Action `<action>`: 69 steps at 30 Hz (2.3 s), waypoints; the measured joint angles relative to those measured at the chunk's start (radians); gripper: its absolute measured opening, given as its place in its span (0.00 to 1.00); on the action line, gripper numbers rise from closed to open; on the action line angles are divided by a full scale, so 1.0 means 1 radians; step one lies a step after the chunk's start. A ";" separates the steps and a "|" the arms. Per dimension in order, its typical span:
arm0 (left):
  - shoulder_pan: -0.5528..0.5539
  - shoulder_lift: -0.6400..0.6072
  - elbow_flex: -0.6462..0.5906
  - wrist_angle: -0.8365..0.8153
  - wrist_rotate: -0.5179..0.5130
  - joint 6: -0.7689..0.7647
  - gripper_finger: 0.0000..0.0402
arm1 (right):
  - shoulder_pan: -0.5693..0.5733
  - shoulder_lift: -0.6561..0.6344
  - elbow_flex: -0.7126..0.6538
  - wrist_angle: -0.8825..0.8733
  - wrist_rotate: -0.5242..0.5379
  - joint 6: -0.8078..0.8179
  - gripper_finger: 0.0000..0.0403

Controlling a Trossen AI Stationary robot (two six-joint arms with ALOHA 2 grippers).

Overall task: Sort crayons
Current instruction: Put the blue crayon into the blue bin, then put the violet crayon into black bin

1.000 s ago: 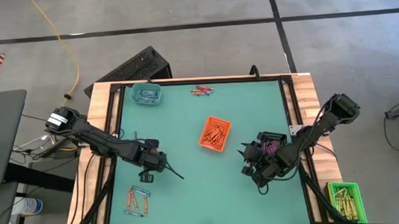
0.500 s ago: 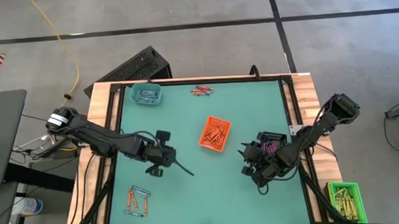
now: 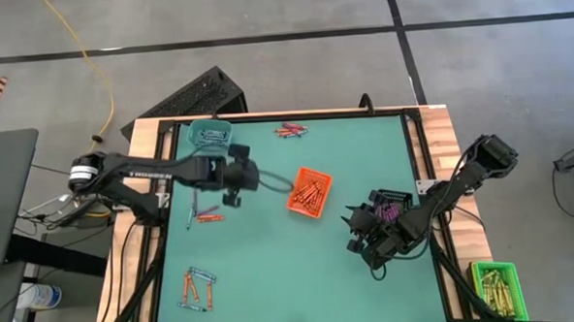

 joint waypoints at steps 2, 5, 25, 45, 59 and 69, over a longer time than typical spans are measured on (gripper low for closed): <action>0.067 0.000 0.000 0.001 0.006 0.053 0.00 | 0.000 0.000 0.000 0.001 0.000 0.000 0.35; 0.163 0.000 0.000 0.007 0.040 0.119 0.00 | 0.000 0.000 0.000 0.006 0.000 0.000 0.35; 0.588 0.000 0.000 0.038 0.223 0.427 0.00 | 0.000 0.000 0.000 0.058 0.000 0.000 0.35; 0.750 0.000 -0.010 0.115 0.293 0.504 0.19 | 0.000 0.000 0.000 0.123 -0.002 0.001 0.35; 0.690 0.000 -0.010 0.095 0.256 0.300 0.33 | 0.000 0.000 0.000 0.124 -0.023 -0.015 0.35; 0.508 0.000 -0.010 -0.051 0.209 0.135 0.33 | 0.000 0.000 0.000 0.124 -0.023 -0.027 0.35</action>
